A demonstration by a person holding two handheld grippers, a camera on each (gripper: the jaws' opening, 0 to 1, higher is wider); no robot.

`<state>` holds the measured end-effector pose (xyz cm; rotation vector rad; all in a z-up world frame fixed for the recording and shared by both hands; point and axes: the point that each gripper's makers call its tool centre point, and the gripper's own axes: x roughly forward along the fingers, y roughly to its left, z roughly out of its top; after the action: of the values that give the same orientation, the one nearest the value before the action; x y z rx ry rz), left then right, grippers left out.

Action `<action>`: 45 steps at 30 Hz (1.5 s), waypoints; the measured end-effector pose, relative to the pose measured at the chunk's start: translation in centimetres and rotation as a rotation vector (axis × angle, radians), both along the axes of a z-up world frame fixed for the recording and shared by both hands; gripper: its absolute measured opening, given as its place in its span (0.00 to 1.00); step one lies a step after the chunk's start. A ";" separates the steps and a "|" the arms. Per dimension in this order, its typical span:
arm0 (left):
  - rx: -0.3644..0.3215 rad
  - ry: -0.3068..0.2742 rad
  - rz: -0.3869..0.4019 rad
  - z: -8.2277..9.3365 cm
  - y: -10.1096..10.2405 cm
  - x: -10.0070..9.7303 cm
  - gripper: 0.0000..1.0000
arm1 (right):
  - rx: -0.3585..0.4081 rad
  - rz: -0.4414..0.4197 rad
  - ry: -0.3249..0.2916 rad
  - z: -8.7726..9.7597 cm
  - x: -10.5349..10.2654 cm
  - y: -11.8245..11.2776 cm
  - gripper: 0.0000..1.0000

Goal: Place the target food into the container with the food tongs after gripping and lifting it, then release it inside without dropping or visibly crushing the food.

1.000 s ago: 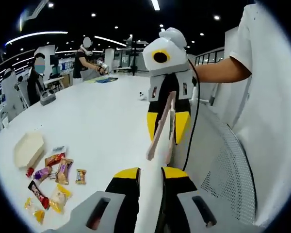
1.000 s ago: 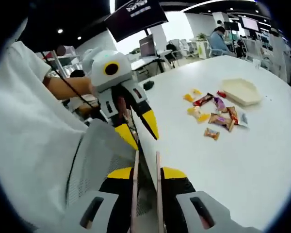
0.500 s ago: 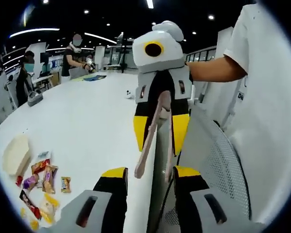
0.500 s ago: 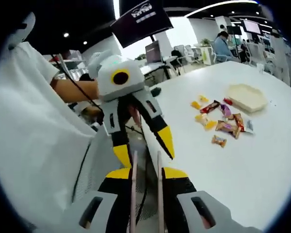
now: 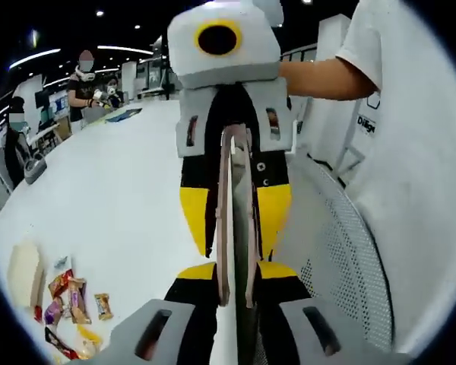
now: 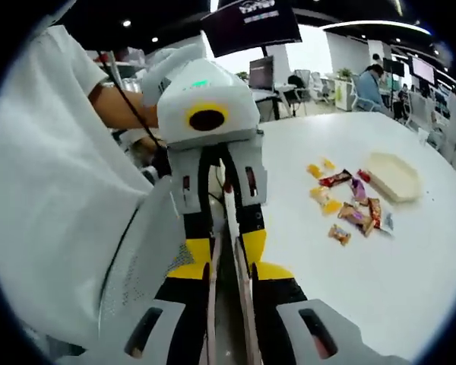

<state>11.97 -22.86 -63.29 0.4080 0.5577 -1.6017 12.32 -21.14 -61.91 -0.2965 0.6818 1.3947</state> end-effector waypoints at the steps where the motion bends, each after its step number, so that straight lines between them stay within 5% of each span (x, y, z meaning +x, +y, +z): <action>1: -0.005 0.000 0.000 0.1 0.0 0.0 0.14 | 0.021 -0.004 0.005 0.3 0.0 0.1 0.22; 3: -0.045 0.046 0.016 0.8 -0.2 -0.1 0.14 | 0.071 -0.039 0.047 0.8 0.2 -0.1 0.24; 12: -0.199 0.083 0.073 3.2 0.3 0.8 0.15 | 0.279 -0.181 0.212 2.4 0.9 -2.5 0.24; 17: -0.251 0.139 0.080 4.0 0.3 0.6 0.16 | 0.513 -0.241 0.269 5.0 0.8 -1.5 0.22; 19: -0.310 0.186 0.105 4.6 0.0 0.6 0.15 | 0.649 -0.297 0.346 6.6 1.5 -1.8 0.20; 21: -0.339 0.213 0.113 5.1 -0.1 0.6 0.15 | 0.691 -0.304 0.375 7.1 1.7 -1.9 0.20; 30: -0.486 0.304 0.193 6.8 -0.6 1.2 0.14 | 0.800 -0.362 0.384 8.4 2.4 -0.7 0.20; 37: -0.482 0.286 0.214 6.9 -0.6 1.8 0.16 | 0.789 -0.396 0.432 7.8 2.7 -0.4 0.20; 40: -0.484 0.292 0.211 6.9 -0.9 1.9 0.15 | 0.720 -0.381 0.404 6.9 2.1 0.3 0.21; 45: -0.458 0.310 0.211 5.9 -1.6 1.6 0.16 | 0.725 -0.397 0.371 7.2 2.8 1.0 0.21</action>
<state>13.55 -24.42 -57.35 -0.2387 0.4298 -1.5381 15.15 -20.09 -54.70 0.6516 0.4550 1.2266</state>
